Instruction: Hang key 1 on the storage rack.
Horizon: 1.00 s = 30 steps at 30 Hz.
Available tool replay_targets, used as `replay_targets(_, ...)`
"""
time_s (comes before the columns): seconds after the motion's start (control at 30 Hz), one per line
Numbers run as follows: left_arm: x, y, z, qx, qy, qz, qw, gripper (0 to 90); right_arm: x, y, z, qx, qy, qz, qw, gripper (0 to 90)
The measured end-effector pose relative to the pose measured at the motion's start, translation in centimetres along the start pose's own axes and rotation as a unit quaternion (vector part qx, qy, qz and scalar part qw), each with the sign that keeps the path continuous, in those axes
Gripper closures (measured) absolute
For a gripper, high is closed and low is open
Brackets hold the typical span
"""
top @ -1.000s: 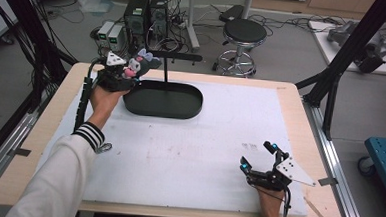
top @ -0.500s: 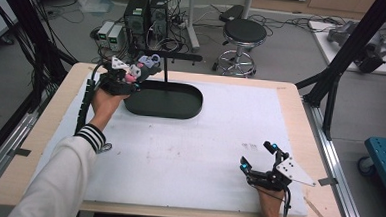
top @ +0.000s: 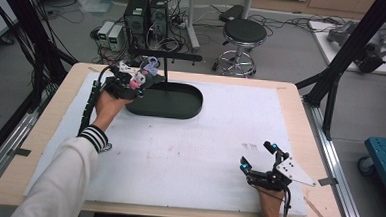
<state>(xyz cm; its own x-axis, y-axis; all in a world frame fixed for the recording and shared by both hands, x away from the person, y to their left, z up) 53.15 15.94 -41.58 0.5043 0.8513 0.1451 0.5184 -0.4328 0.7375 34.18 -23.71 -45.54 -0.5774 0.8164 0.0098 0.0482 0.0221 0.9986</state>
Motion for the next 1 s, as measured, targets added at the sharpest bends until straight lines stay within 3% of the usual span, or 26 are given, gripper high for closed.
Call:
replay_targets(0.27, 0.0, 0.1, -0.1, -0.005, -0.007, 0.006, 0.9999, 50.4, 0.0, 0.0, 0.0, 0.000, -0.001, -0.001, 1.0000, 1.8)
replay_targets(0.47, -0.1, 0.4, -0.3, -0.019, -0.023, 0.000, 0.9996, 40.5, 0.0, 0.0, 0.0, 0.000, 0.000, 0.000, 1.0000, 1.8)
replay_targets(0.5, 0.0, 0.5, -0.4, -0.024, -0.016, 0.003, 0.9996, 25.0, 0.0, 0.0, 0.0, 0.000, 0.000, -0.001, 1.0000, 1.8)
replay_targets(0.53, 0.0, 0.6, -0.5, -0.030, -0.020, 0.007, 0.9993, 20.0, 0.0, 0.0, 0.0, -0.002, 0.000, -0.002, 1.0000, 1.8)
replay_targets(0.6, -0.4, 0.9, -0.8, -0.046, -0.058, -0.006, 0.9972, 18.1, 0.0, 0.0, 0.0, -0.002, 0.000, -0.005, 1.0000, 1.8)
replay_targets(0.67, -0.5, 1.1, -1.3, -0.058, -0.074, -0.015, 0.9954, 5.8, 0.0, 0.0, 0.0, 0.000, 0.000, -0.002, 1.0000, 1.8)
replay_targets(0.77, -1.3, 1.4, -2.4, -0.076, -0.124, -0.042, 0.9885, 1.8, 0.0, 0.0, 0.0, 0.000, 0.000, 0.001, 1.0000, 1.8)
replay_targets(0.8, -1.5, 1.6, -2.9, -0.094, -0.135, -0.037, 0.9857, 1.7, 0.0, 0.0, 0.0, -0.002, -0.001, 0.000, 1.0000, 1.8)
replay_targets(0.87, -1.8, 1.6, -3.9, -0.117, -0.130, -0.013, 0.9845, 1.7, 0.0, 0.0, 0.0, -0.001, -0.001, -0.004, 1.0000, 1.8)
replay_targets(0.97, -2.3, 1.2, -5.4, -0.138, -0.148, 0.004, 0.9793, 1.7, 0.0, 0.0, 0.0, -0.002, -0.001, -0.001, 1.0000, 1.8)
replay_targets(1.0, -2.6, 0.9, -6.5, -0.155, -0.154, 0.017, 0.9757, 1.7, 0.0, 0.0, 0.0, -0.001, -0.002, -0.002, 1.0000, 1.8)
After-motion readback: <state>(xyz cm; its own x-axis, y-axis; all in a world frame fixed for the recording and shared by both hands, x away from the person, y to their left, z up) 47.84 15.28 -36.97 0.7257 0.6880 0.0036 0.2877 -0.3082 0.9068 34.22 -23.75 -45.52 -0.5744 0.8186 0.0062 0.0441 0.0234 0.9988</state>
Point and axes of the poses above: each handheld gripper's, and its own axes: z roughly forward along the jaws, y roughly out of its top, x roughly to its left, the point moved 10 cm from there along z, roughly forward along the jaws, and after that the axes turned 2 degrees about x, right-handed, at the moved point
